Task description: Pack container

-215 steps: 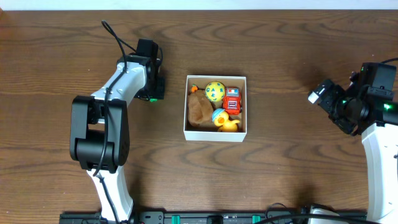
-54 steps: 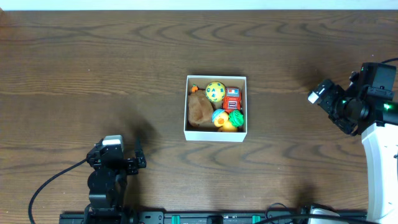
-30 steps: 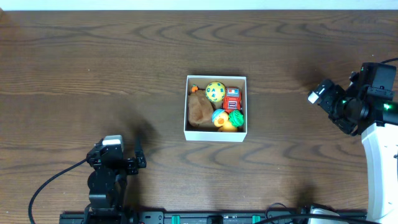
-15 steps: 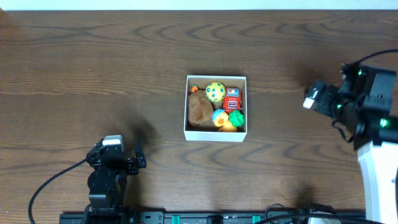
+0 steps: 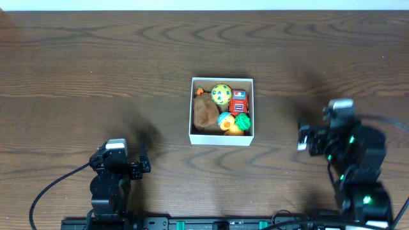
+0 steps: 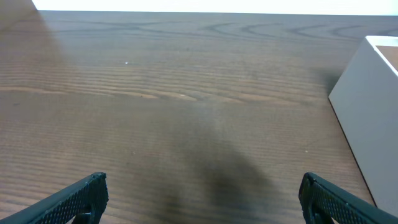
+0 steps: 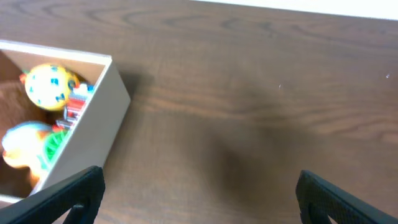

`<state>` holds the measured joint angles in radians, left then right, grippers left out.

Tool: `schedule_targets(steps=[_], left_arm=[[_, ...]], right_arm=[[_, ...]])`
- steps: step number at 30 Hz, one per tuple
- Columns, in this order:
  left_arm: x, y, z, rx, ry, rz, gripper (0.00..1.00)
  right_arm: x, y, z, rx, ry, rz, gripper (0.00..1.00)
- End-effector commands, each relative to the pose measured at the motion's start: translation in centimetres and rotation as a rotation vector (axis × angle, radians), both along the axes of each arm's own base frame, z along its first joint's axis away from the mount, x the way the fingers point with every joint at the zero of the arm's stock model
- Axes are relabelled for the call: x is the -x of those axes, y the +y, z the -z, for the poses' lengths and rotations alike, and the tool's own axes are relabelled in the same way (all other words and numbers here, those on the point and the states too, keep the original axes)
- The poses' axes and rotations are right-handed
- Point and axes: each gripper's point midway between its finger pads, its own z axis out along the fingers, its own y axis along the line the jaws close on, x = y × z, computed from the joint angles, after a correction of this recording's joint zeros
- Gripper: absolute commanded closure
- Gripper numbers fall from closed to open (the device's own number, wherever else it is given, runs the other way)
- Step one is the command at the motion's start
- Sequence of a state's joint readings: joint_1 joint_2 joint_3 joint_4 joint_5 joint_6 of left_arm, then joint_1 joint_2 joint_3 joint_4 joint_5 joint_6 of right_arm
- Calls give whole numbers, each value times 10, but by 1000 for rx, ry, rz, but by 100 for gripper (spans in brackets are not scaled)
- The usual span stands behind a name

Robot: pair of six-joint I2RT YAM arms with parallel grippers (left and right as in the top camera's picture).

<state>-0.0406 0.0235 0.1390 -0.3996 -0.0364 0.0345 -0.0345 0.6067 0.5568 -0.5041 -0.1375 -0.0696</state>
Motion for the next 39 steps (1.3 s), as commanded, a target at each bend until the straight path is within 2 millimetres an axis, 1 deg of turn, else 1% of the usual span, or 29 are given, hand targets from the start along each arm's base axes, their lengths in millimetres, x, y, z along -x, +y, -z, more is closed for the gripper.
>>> schedule_targets(steps=[1,3,5,11,20,26,39], left_arm=[[0,1,10,-14,23,0,2],[0,1,10,-14,23,0,2],[0,1,10,-14,23,0,2],[0,1,10,-14,23,0,2],[0,1,10,-14,23,0,2],[0,1,10,-14,23,0,2],[0,1,10,-14,23,1,2]], right_arm=[[14,3,22,25,-31,-22,1],[21,3,35,25,-52,-21,1],[26,3,43,26,-69,-21,1],[34,4,62,27,-113,-21,1],[37,5,71,25,-155,-26,1],[36,4,57,29,-227,-25,1],[36,5,58,28,-225,-25,1]])
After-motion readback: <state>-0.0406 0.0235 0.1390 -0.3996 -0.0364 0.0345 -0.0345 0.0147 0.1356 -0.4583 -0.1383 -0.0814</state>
